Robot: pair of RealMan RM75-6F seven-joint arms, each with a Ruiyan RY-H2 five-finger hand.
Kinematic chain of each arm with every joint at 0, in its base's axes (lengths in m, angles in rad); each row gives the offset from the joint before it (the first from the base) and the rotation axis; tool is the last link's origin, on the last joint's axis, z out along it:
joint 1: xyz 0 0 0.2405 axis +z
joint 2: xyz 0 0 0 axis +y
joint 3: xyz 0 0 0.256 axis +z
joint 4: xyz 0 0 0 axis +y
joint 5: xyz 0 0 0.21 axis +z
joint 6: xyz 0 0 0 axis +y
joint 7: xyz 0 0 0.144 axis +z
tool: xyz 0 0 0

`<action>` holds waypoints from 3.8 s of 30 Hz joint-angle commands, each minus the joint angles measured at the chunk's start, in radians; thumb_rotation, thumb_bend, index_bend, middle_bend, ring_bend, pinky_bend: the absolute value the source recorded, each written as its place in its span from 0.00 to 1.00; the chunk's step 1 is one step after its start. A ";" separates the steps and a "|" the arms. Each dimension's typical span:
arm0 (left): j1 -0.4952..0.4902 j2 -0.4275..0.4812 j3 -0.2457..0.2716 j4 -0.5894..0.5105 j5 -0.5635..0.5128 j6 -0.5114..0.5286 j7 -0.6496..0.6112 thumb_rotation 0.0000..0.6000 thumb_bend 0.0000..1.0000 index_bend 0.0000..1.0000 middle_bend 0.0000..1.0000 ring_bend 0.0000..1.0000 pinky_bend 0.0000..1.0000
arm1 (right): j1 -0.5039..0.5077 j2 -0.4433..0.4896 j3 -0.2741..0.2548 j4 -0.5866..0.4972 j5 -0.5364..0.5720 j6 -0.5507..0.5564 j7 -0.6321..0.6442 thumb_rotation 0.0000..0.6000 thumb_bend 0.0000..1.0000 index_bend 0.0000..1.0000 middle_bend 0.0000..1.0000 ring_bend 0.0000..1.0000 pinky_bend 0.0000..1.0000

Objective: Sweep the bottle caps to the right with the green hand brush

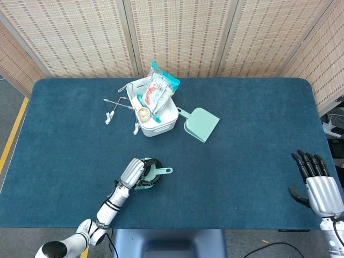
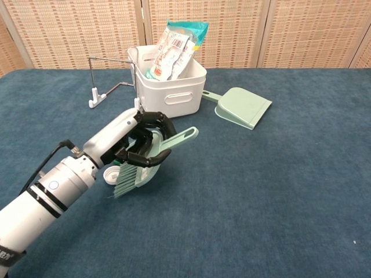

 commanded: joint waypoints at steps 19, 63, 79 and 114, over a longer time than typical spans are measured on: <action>0.052 0.219 -0.021 -0.252 -0.036 0.088 0.066 1.00 0.71 0.78 0.95 0.77 0.92 | 0.000 -0.005 -0.008 -0.007 -0.010 -0.003 -0.018 1.00 0.22 0.00 0.00 0.00 0.00; 0.085 0.068 -0.014 0.008 -0.086 -0.057 -0.214 1.00 0.77 0.78 0.93 0.78 0.99 | -0.005 -0.003 -0.010 -0.010 -0.016 0.001 -0.020 1.00 0.22 0.00 0.00 0.00 0.00; 0.015 -0.043 -0.004 0.087 -0.059 -0.091 -0.236 1.00 0.76 0.78 0.93 0.78 0.99 | -0.011 0.010 -0.004 -0.011 -0.015 0.018 0.007 1.00 0.22 0.00 0.00 0.00 0.00; 0.096 0.324 0.084 -0.202 0.015 0.110 0.103 1.00 0.76 0.78 0.94 0.78 0.99 | -0.008 0.007 -0.011 -0.020 -0.025 0.007 -0.007 1.00 0.22 0.00 0.00 0.00 0.00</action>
